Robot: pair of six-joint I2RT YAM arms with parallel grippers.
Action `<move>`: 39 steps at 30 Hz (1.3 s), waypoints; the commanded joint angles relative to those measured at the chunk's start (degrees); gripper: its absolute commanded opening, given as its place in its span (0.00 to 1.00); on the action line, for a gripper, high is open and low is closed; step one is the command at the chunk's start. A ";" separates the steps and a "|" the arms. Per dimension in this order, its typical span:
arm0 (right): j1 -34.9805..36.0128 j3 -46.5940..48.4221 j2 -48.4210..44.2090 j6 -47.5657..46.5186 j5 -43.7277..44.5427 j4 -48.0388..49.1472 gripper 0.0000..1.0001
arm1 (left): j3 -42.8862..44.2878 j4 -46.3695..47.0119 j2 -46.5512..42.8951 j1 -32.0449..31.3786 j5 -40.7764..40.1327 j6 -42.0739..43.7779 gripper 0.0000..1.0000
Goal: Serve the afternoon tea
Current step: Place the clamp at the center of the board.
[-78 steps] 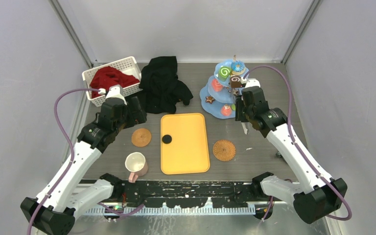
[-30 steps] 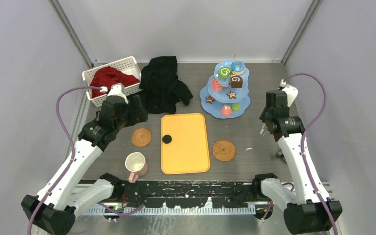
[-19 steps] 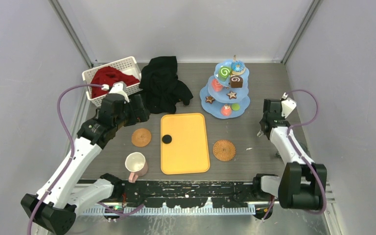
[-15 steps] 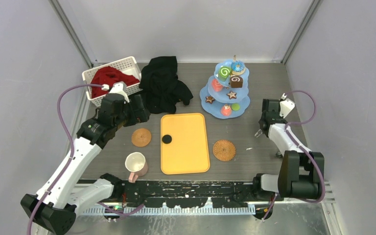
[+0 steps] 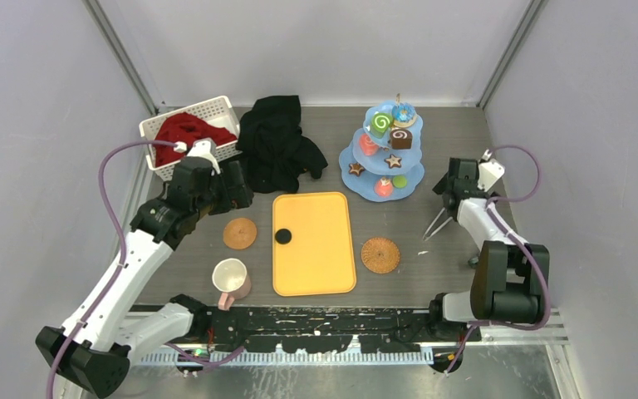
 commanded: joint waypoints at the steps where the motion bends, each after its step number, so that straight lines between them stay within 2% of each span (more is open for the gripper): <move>1: -0.22 10.19 -3.81 -0.77 1.71 -6.41 1.00 | 3.53 0.74 1.41 0.26 -1.36 1.39 0.99; 6: -0.22 20.41 -4.62 -3.44 -0.48 -14.28 1.00 | 5.67 1.15 4.12 0.22 -1.85 2.01 1.00; 9: -0.22 23.88 -5.30 -5.38 -5.07 -16.73 1.00 | 6.42 1.23 5.01 0.26 -1.82 2.26 0.99; 15: 1.74 20.76 -11.26 -7.16 -21.71 -17.32 1.00 | 6.49 1.06 4.52 0.24 -2.98 5.62 0.99; 18: 4.48 18.11 -14.93 -6.90 -22.03 -19.25 1.00 | 5.91 0.11 4.12 0.26 -3.61 6.80 0.99; 23: 11.24 13.57 -20.29 -5.32 -24.03 -21.68 1.00 | 3.43 -3.39 3.33 0.22 -5.66 7.35 0.99; 27: 21.81 8.48 -23.57 -2.67 -23.29 -22.19 1.00 | 4.90 -12.37 4.66 -0.79 -8.34 5.94 0.99; 30: 29.84 4.77 -25.10 1.09 -20.33 -21.40 1.00 | 2.54 -14.86 2.80 -3.58 -10.74 3.36 0.99; 35: 36.98 1.82 -23.83 4.43 -18.84 -19.80 1.00 | 0.01 -19.76 0.00 -9.76 -12.58 -3.19 1.00; 38: 41.20 2.51 -21.06 4.79 -16.48 -19.28 1.00 | 0.84 -24.92 -1.06 -15.75 -16.71 -8.79 1.00; 39: 42.67 3.01 -19.88 4.79 -16.07 -19.29 1.00 | 2.12 -29.39 -0.67 -17.35 -18.53 -11.20 1.00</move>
